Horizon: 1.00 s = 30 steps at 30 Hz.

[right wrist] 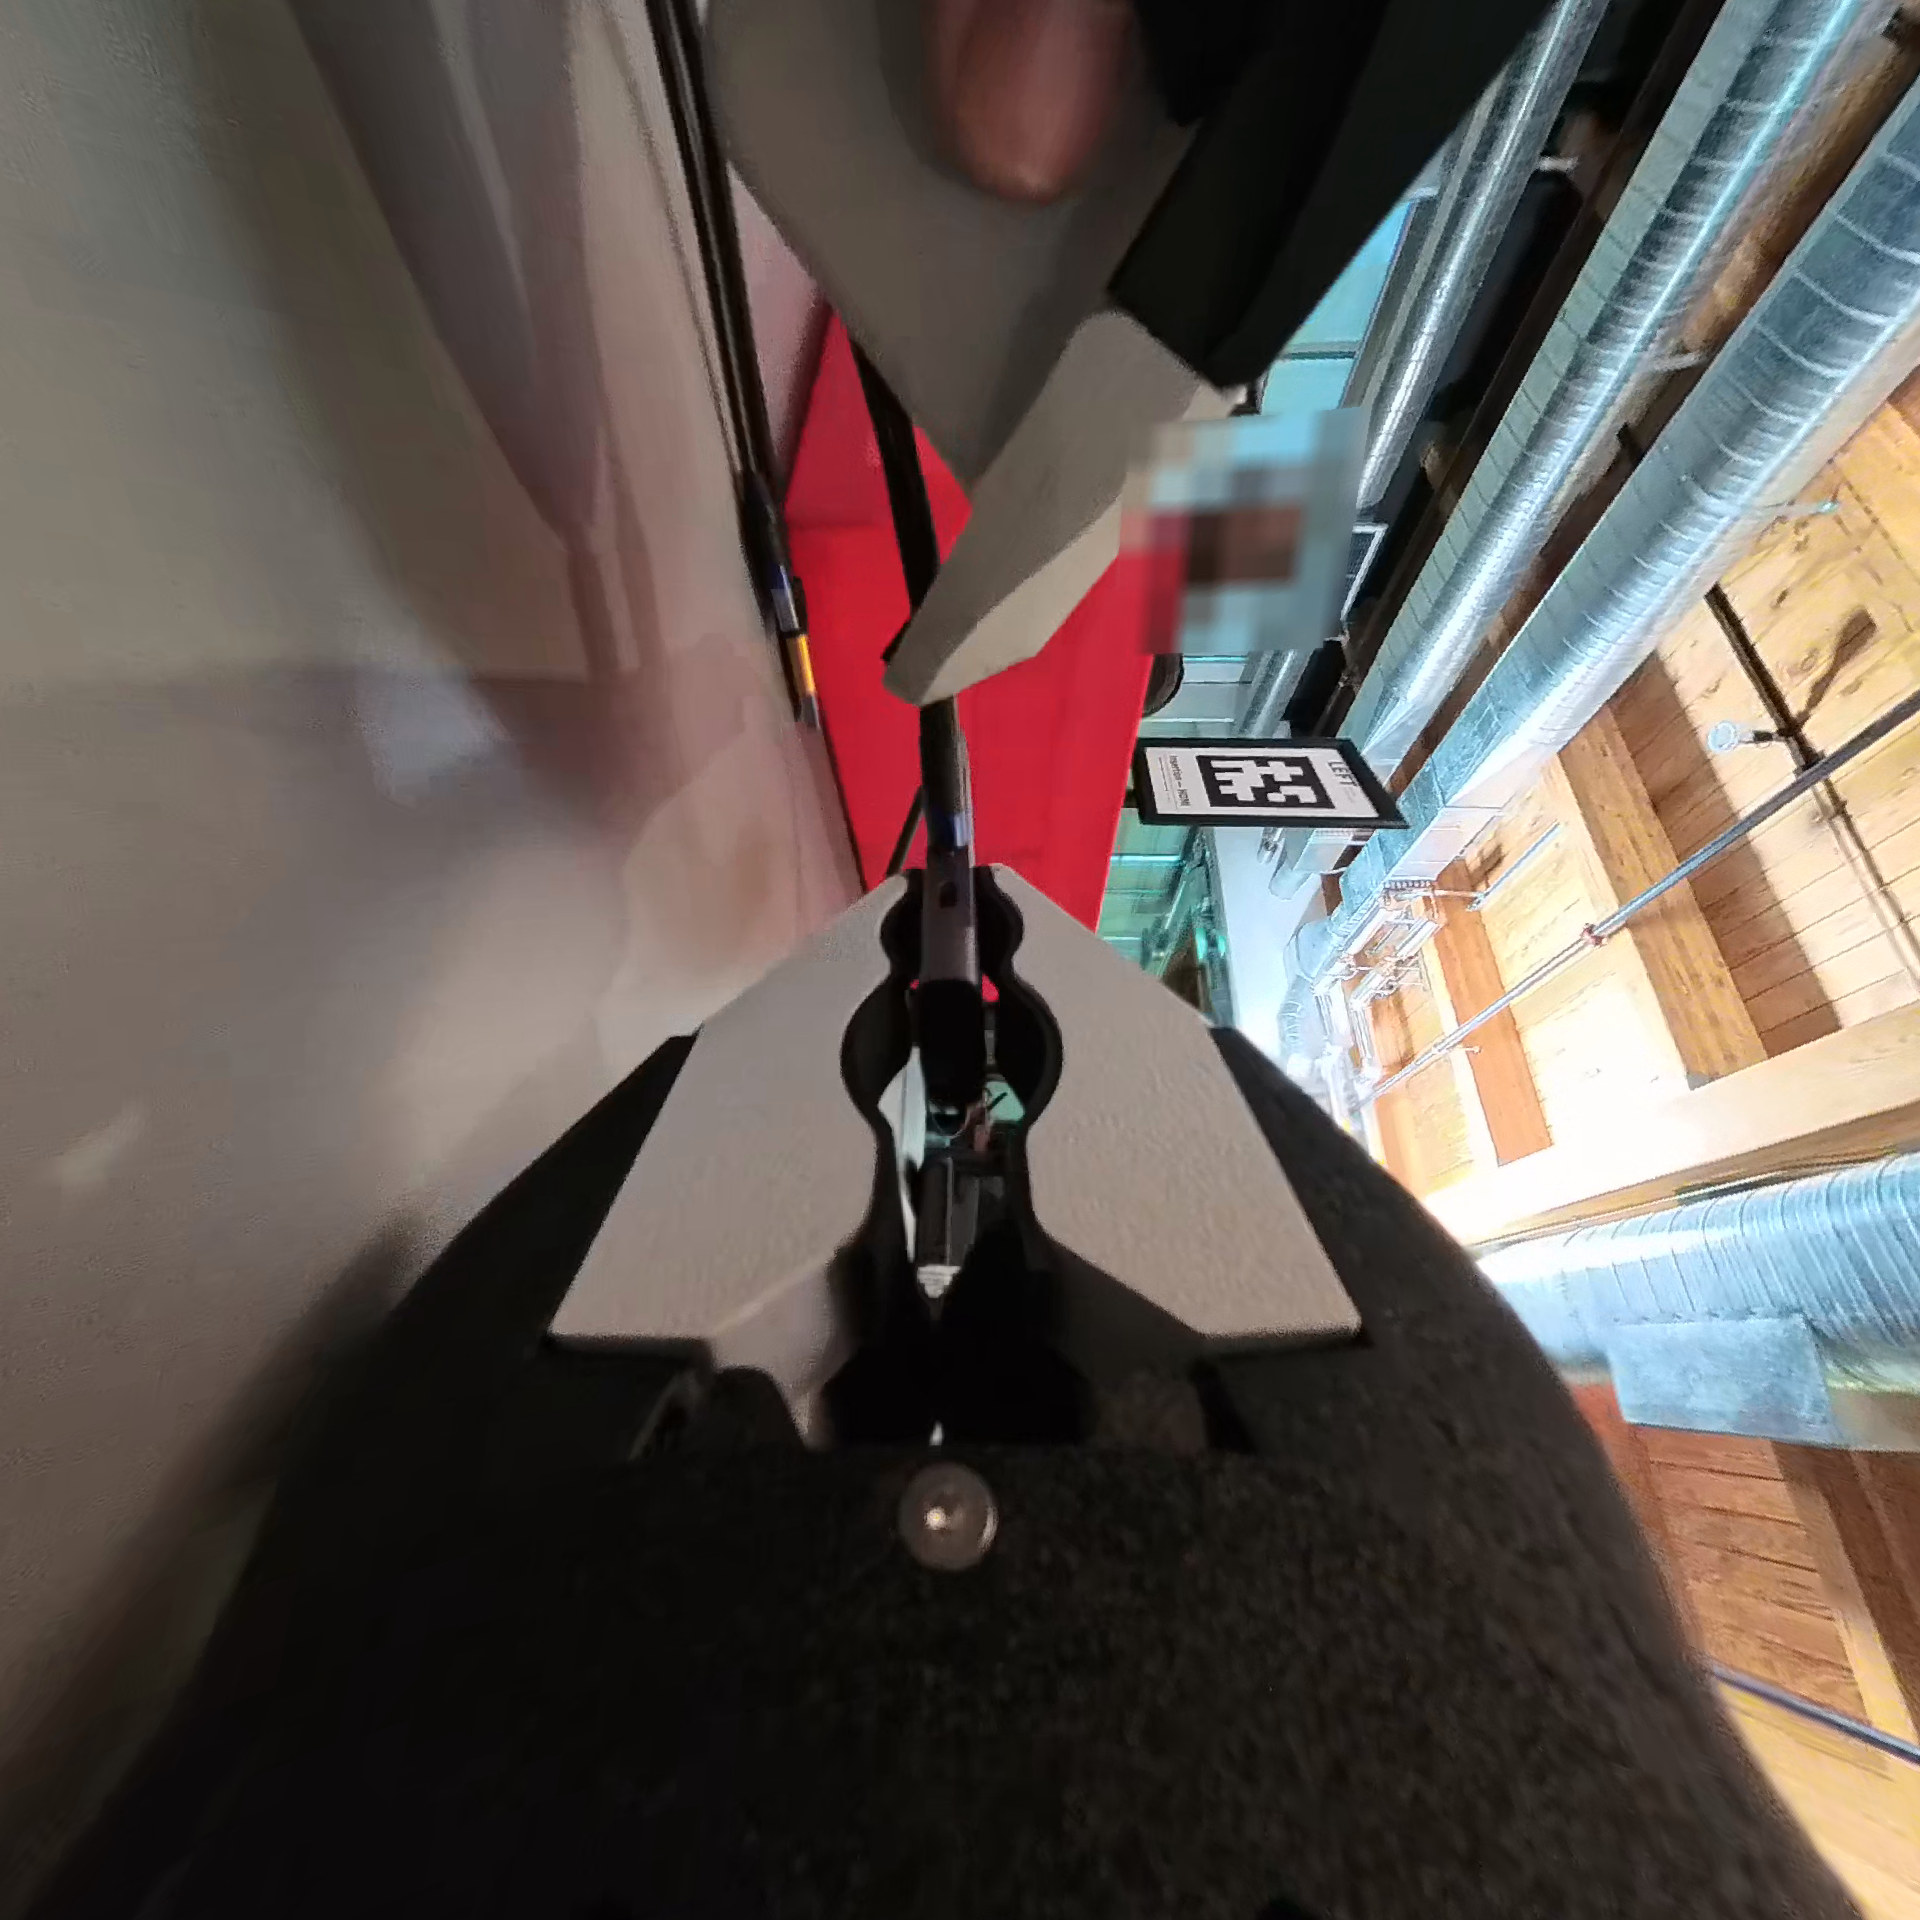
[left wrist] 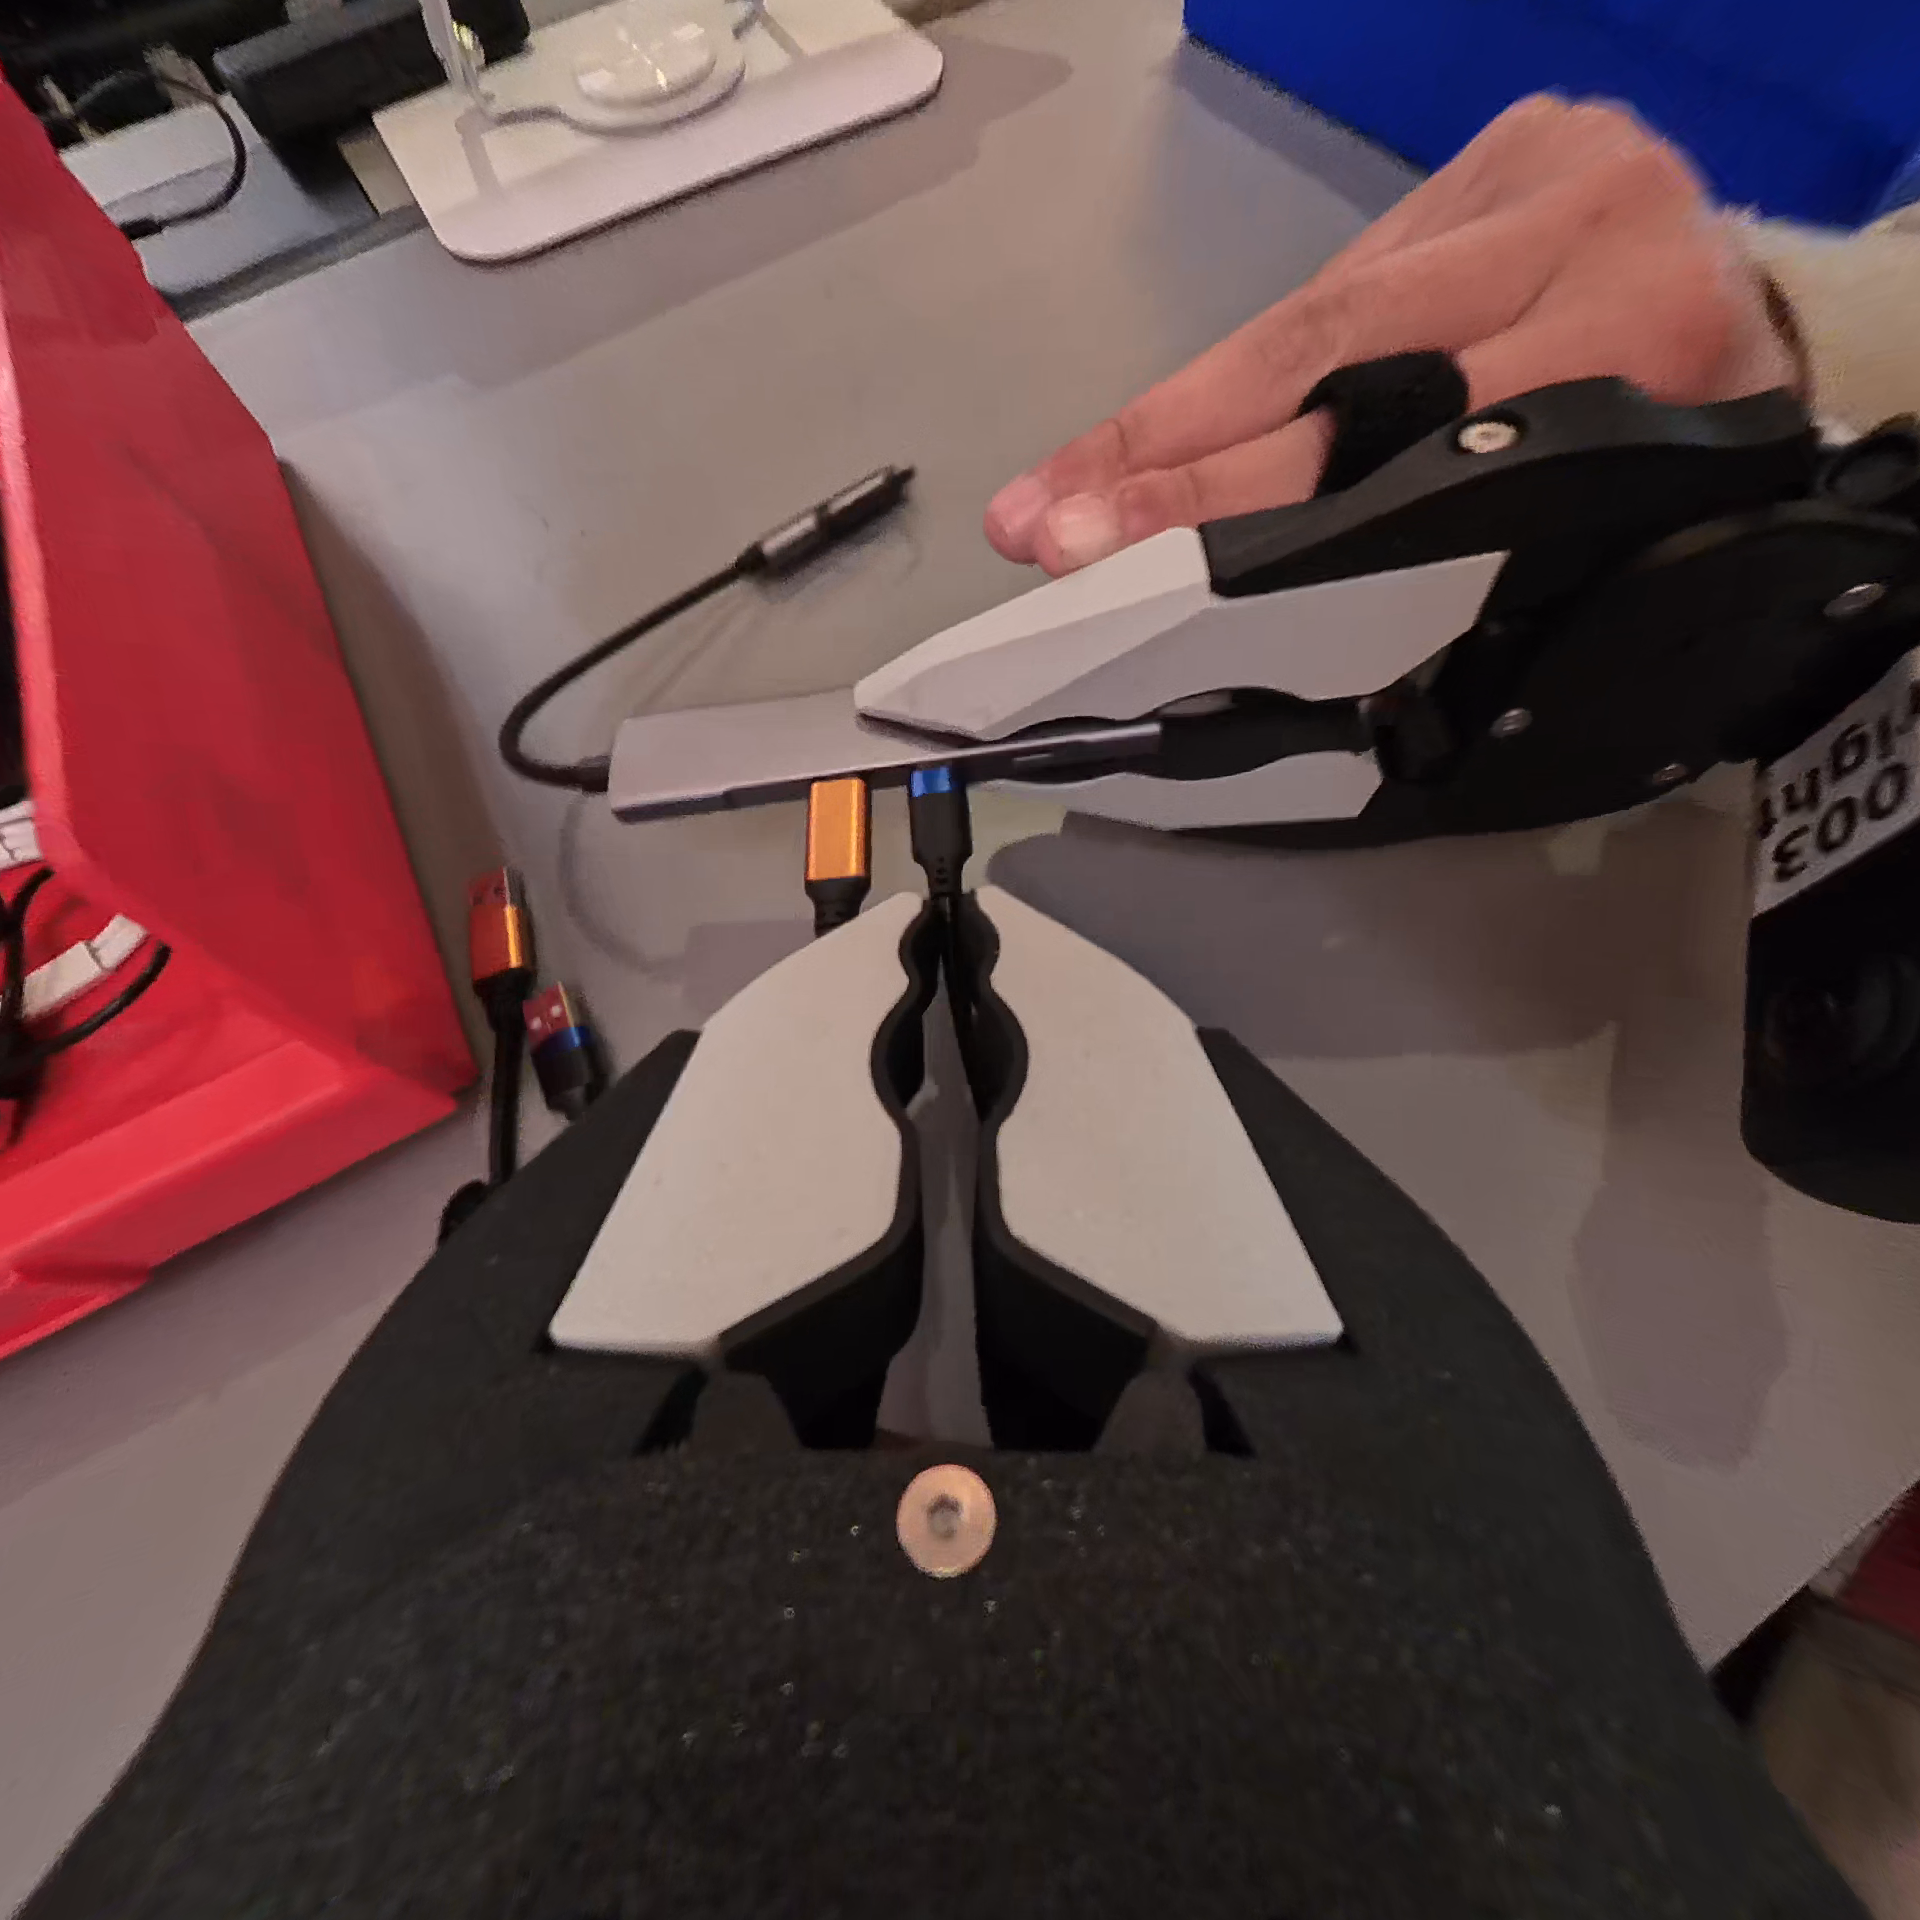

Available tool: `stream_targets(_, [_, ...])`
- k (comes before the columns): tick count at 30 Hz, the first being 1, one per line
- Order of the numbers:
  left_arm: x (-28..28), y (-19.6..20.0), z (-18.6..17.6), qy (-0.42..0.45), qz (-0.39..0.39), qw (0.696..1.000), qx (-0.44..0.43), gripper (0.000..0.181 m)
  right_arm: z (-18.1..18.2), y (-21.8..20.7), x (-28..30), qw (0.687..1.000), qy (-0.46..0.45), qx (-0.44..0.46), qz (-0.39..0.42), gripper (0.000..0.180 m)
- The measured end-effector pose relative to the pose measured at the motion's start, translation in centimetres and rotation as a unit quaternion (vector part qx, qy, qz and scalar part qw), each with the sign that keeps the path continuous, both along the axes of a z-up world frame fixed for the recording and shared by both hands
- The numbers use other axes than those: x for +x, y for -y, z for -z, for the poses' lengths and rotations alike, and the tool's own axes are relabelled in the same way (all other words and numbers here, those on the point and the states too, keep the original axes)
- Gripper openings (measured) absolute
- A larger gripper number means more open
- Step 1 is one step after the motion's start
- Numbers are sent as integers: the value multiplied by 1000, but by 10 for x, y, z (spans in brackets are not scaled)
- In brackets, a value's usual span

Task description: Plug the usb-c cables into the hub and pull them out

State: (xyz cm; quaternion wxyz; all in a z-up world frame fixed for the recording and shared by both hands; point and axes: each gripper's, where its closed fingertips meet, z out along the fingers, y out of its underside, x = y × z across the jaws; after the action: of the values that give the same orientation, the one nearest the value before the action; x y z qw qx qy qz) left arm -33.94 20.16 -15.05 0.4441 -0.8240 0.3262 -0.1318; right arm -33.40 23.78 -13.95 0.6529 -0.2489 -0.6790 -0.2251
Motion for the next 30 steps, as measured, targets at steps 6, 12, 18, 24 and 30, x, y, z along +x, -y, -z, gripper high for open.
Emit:
stream_targets(6, [-4, 21, -72, 120, -19, 988, 90, 42, -10, -24, 28, 990, -20, -120, 75, 8])
stream_targets(12, [-42, 57, -79, 194, -48, 972, 124, 36, -90, -35, 99, 919, -143, -311, 194, 8])
stream_targets(18, [-27, 64, -51, 235, -1, 972, 14, 34, -204, -44, 197, 834, -280, -425, 213, 8])
stream_targets(24, [-11, 76, -37, 164, 23, 986, 11, 28, -270, -76, 341, 793, -359, -379, 313, 9])
stream_targets(30, [-7, 78, -33, 163, 29, 986, -3, 28, -205, -116, 415, 732, -341, -429, 404, 9])
